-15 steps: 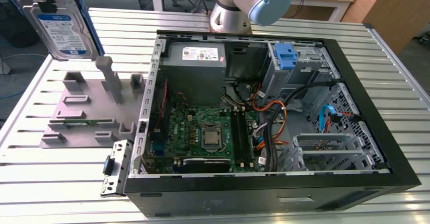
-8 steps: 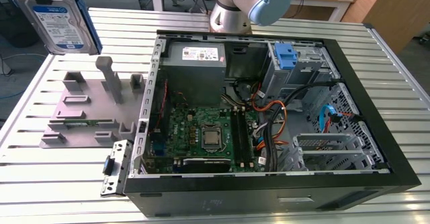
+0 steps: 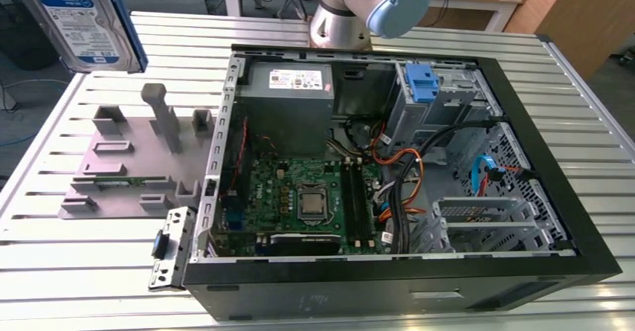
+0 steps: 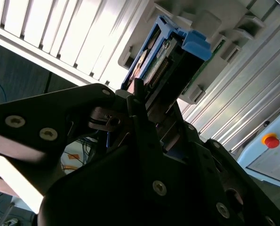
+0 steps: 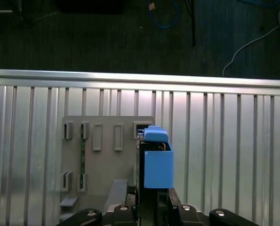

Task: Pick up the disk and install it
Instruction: 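Pick up the disk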

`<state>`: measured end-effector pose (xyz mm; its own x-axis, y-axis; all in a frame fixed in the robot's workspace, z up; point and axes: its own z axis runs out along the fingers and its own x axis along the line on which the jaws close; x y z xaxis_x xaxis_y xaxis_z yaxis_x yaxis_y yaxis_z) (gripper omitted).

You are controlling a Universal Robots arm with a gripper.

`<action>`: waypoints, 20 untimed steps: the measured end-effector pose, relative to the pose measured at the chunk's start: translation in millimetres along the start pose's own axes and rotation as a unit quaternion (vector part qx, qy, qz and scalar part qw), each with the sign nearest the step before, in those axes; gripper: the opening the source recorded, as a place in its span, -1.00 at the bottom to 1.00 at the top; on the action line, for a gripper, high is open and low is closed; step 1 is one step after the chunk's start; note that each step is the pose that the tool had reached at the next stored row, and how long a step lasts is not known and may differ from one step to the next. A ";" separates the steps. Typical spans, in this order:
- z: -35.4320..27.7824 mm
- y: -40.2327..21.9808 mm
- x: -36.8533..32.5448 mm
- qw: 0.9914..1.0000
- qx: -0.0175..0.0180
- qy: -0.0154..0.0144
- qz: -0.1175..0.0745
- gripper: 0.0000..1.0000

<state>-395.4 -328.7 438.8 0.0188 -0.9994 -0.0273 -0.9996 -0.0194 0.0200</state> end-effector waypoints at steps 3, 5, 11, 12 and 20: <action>-4.2 0.0 -0.1 1.000 0.000 0.000 0.000 -0.30; -7.1 0.1 -0.2 1.000 0.000 0.001 0.000 -0.30; -13.8 0.3 -0.4 1.000 0.000 0.001 0.000 -0.30; -13.9 0.3 -0.4 1.000 0.000 0.001 0.000 -0.30; -14.0 0.3 -0.4 1.000 0.000 0.001 0.000 -0.30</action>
<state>-395.4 -328.7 452.8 0.0188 -0.9995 -0.0257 -0.9996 -0.0193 0.0200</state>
